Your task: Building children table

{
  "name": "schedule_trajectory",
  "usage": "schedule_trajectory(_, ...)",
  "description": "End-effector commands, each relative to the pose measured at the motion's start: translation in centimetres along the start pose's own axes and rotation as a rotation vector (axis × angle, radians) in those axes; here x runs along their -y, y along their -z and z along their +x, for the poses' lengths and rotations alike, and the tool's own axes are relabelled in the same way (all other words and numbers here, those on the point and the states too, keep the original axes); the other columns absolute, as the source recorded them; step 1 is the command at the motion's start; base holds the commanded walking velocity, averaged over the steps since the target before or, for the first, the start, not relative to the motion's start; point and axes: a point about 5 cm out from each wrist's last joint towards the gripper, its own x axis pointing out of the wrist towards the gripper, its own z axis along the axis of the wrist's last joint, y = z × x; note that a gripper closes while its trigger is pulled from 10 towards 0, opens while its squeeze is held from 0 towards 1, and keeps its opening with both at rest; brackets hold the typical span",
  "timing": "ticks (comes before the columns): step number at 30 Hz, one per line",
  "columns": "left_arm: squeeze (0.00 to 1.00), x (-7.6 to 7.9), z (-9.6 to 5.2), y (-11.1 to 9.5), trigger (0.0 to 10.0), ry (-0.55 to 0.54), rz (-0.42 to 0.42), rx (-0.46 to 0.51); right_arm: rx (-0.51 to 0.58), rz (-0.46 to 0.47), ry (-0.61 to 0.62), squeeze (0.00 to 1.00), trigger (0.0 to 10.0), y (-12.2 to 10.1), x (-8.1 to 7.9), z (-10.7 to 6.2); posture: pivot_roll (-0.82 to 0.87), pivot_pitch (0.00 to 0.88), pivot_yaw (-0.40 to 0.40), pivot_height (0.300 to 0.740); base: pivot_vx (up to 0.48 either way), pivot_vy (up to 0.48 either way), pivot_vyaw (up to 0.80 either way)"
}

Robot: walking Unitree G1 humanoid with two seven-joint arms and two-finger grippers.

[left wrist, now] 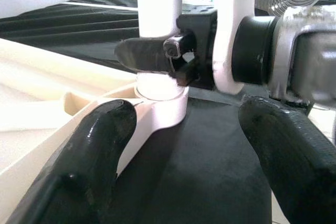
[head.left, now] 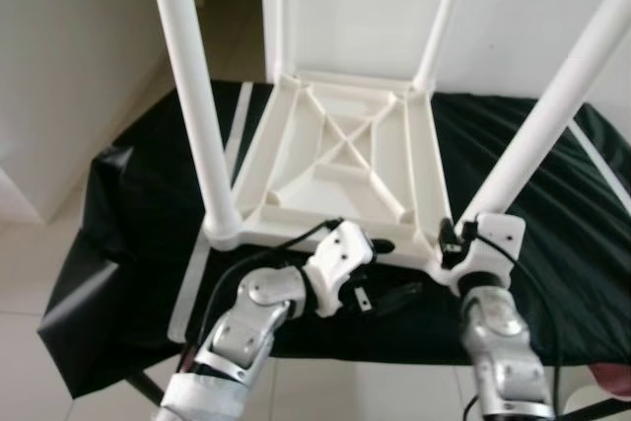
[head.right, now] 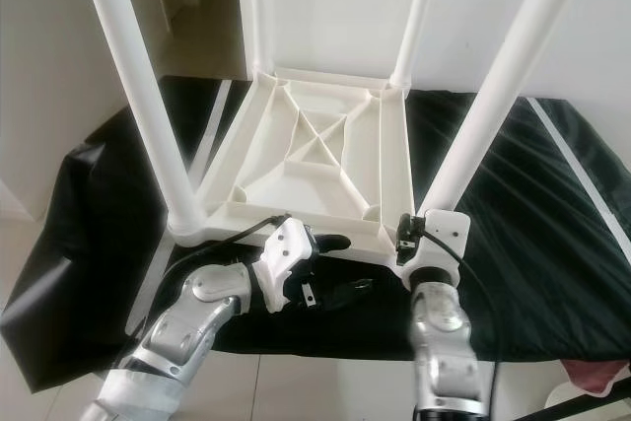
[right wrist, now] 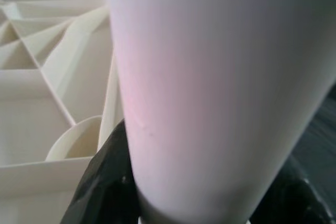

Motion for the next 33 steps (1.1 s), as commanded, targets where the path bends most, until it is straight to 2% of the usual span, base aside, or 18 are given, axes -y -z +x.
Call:
schedule_trajectory(1, 0.0, -0.4, -0.1, -0.3, 10.0, -0.052, 0.009, 0.0, -0.135, -0.04, 0.119, 0.0, 10.0, 2.6, 1.1, -0.7, 0.01, 0.0, -0.031, 0.74, 0.0, 0.0, 0.0)
schedule_trajectory(10, 0.0, 0.0, 0.4, -0.5, 10.0, -0.039, 0.002, 0.01, -0.12, -0.076, 0.08, 0.0, 10.0, 2.4, 0.0, -1.1, 0.0, 0.0, -0.028, 0.74, 0.0, 0.0, 0.0)
schedule_trajectory(11, 0.0, 0.1, 0.4, -0.5, 10.0, -0.037, 0.001, 0.011, -0.112, -0.076, 0.072, 1.0, 10.0, 2.3, -0.1, -1.2, 0.0, 0.0, -0.03, 0.74, 0.0, 0.0, 0.0)
schedule_trajectory(14, 0.0, 0.1, 0.3, -0.5, 10.0, -0.036, 0.001, 0.011, -0.077, -0.085, 0.057, 1.0, 10.0, 1.9, 0.0, -1.3, 0.0, 0.0, -0.035, 0.74, 0.0, 0.0, 0.0)
schedule_trajectory(16, 0.0, 0.1, 0.4, -0.5, 10.0, -0.037, 0.0, 0.013, -0.034, -0.133, 0.031, 1.0, 10.0, 1.4, 0.0, -1.4, 0.01, 0.0, -0.04, 0.74, 0.0, 0.0, 0.0)
schedule_trajectory(21, 0.0, 0.1, 0.5, -0.6, 10.0, -0.047, 0.007, 0.017, 0.009, -0.134, -0.033, 1.0, 10.0, 1.1, 0.1, -1.7, 0.01, 0.0, -0.048, 0.74, 0.0, 0.0, 0.0)
schedule_trajectory(27, 0.0, 0.1, 0.4, -0.7, 10.0, -0.051, 0.003, 0.022, 0.034, -0.136, -0.08, 1.0, 10.0, 0.9, 1.2, -2.0, 0.02, 0.0, -0.052, 0.74, 0.0, 0.0, 0.0)
schedule_trajectory(28, 0.0, 0.2, 0.1, -0.7, 10.0, -0.038, -0.007, 0.027, 0.049, -0.126, -0.123, 0.0, 10.0, 0.7, 2.0, -2.3, 0.02, 0.0, -0.052, 0.74, 0.0, 0.0, 0.0)
schedule_trajectory(33, 0.0, 0.4, -0.1, -0.8, 10.0, -0.023, -0.014, 0.03, 0.047, -0.108, -0.163, 0.0, 10.0, 0.7, 2.3, -2.5, 0.02, 0.0, -0.051, 0.74, 0.0, 0.0, 0.0)
